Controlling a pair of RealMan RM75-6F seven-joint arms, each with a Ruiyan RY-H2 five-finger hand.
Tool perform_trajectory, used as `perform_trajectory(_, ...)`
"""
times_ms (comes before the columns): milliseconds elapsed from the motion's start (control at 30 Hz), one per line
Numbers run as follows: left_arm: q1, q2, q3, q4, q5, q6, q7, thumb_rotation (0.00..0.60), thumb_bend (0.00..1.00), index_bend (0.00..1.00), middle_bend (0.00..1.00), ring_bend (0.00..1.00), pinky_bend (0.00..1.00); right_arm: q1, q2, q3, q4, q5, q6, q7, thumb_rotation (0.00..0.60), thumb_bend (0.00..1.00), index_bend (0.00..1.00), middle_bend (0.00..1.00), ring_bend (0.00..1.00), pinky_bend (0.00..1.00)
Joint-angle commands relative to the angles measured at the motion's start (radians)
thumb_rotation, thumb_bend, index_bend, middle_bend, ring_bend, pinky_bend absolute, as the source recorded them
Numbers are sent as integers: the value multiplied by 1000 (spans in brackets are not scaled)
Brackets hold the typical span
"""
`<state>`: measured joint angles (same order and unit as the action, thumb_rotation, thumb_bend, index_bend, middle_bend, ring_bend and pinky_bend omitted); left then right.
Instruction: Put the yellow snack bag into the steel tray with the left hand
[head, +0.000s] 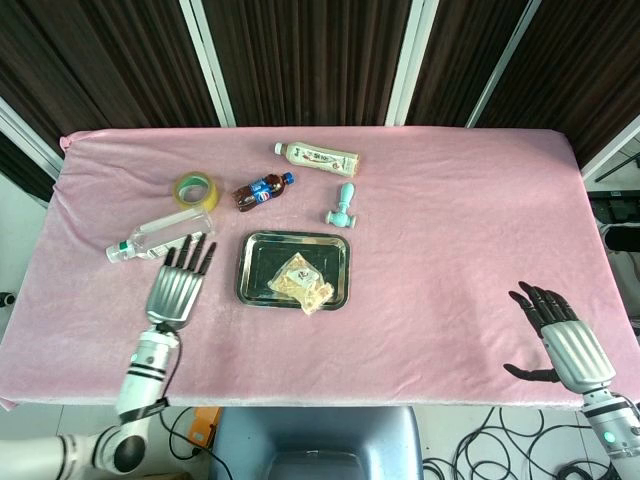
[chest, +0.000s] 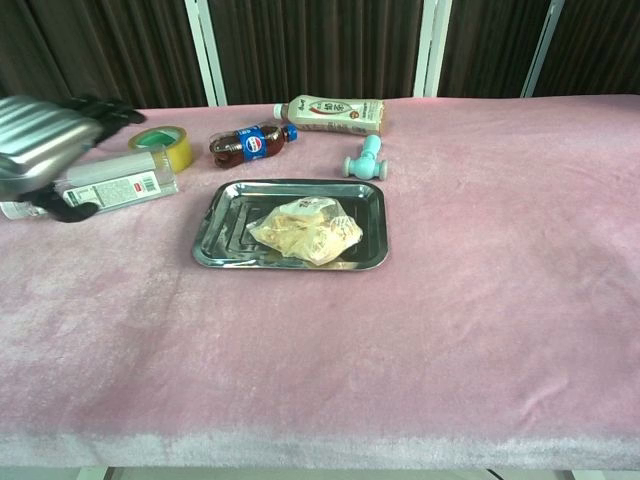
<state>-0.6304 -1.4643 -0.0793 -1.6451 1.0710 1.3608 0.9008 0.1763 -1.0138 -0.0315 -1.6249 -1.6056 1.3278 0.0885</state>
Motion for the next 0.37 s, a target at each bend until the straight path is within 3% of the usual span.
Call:
perform_trajectory(33,197,176,142,-59,159,116,-331,600,315,16,13,21,237,-6,-8,2,0,0,13,-12,600,108,0,0,0,199)
perform_trajectory(167,291,237,199,42,285,179,-594,600,315,38,10,3,233,-16,-20,5,3,-3,36,-28,600,108,0,0,0,199)
perform_trajectory(367,373,240,198,148,335,234,-766,600,315,46,10,0,214,-21,-30,7,7,-1,44,-41,600,109,0,0,0,199)
